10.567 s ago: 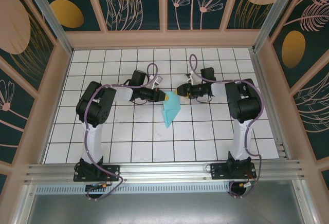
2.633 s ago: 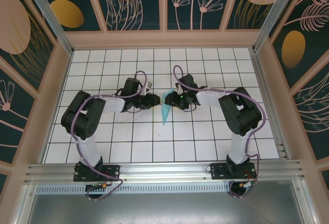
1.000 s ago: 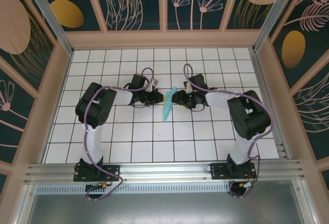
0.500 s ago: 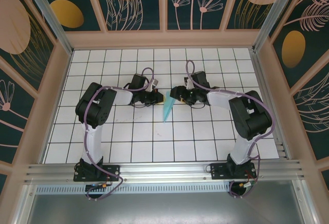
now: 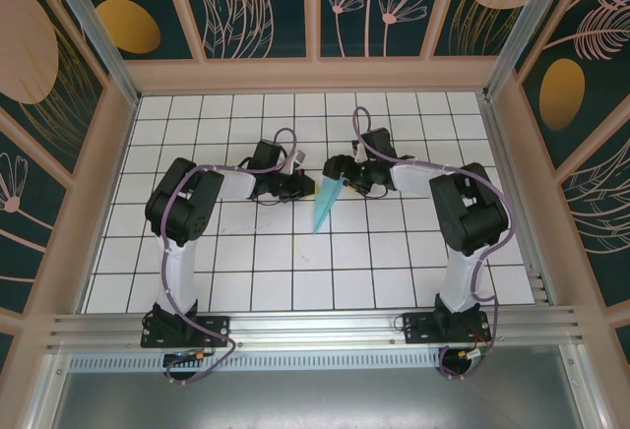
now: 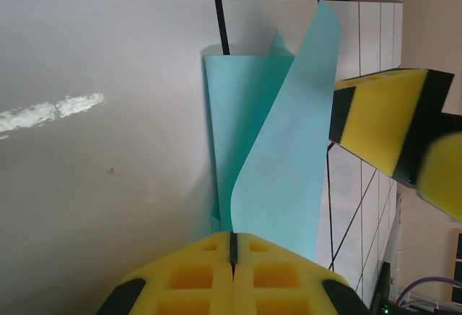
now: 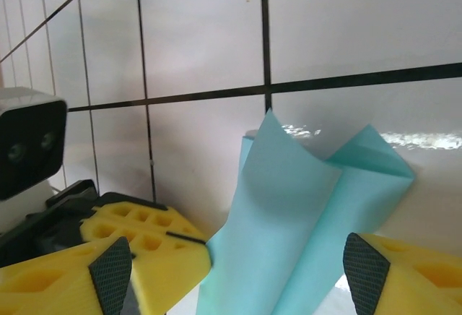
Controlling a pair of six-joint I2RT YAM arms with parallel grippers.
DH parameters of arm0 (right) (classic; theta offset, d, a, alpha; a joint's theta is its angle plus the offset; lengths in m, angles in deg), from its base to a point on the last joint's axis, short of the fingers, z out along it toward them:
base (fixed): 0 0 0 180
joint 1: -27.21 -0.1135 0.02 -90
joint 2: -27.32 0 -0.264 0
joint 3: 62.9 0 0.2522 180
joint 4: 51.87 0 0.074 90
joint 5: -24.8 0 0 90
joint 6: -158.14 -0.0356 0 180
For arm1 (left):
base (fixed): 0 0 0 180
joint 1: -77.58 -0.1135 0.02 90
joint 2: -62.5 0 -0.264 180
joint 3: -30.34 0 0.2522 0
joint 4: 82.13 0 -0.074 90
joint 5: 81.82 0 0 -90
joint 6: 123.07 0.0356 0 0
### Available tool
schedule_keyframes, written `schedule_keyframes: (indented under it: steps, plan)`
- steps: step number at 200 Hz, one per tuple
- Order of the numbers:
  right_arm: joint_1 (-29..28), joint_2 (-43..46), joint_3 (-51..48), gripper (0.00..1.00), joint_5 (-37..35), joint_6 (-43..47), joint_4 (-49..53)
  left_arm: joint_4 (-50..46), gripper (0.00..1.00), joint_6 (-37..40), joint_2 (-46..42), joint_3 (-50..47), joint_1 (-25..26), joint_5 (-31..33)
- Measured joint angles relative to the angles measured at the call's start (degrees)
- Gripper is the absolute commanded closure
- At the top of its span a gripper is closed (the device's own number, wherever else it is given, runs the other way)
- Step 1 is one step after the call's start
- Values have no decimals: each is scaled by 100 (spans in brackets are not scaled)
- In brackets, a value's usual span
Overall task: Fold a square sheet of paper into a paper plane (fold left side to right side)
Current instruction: Fold the wing for the fifth time at the center of the table.
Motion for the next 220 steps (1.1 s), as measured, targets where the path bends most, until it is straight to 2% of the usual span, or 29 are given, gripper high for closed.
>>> schedule_keyframes:
  steps: [220]
  plan:
    - [2, -149, 101, 20, -20, 35, 168, -363, 100, 168, 254, 437, 188, 111]
